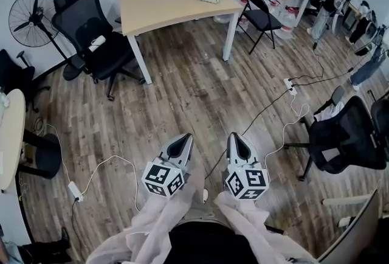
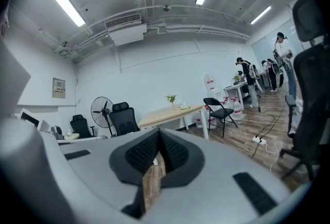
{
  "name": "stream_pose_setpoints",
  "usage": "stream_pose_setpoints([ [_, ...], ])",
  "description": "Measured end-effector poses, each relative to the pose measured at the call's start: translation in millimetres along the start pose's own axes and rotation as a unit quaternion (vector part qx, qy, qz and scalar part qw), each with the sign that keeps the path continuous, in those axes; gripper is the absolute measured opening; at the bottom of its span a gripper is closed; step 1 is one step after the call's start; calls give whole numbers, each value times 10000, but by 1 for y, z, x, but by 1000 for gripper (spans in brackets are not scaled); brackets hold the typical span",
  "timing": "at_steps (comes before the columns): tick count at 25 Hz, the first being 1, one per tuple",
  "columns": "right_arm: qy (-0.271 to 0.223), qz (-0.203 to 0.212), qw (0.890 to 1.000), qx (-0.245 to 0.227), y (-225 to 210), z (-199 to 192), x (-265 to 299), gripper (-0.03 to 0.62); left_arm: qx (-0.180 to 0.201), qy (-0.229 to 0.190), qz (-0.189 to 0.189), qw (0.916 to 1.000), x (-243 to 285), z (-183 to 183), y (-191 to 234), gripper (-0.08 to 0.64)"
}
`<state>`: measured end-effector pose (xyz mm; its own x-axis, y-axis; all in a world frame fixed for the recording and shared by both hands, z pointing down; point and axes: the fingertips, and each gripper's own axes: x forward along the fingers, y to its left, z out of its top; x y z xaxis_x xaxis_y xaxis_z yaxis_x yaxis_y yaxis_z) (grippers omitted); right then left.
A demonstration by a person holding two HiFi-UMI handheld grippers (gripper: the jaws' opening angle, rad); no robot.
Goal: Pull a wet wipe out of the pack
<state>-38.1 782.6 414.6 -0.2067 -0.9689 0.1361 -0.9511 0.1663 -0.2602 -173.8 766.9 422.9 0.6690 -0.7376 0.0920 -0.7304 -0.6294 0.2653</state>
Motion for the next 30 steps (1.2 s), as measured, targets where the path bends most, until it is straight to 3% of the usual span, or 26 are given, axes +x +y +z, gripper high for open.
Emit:
stream_pose_setpoints([
  [11, -32, -92, 9999, 108, -9, -7, 23, 11, -59, 25, -64, 10000, 27, -6, 19, 11],
  [30, 84, -57, 9999, 88, -55, 27, 168, 11, -35, 101, 87, 9999, 156, 35, 101, 11],
])
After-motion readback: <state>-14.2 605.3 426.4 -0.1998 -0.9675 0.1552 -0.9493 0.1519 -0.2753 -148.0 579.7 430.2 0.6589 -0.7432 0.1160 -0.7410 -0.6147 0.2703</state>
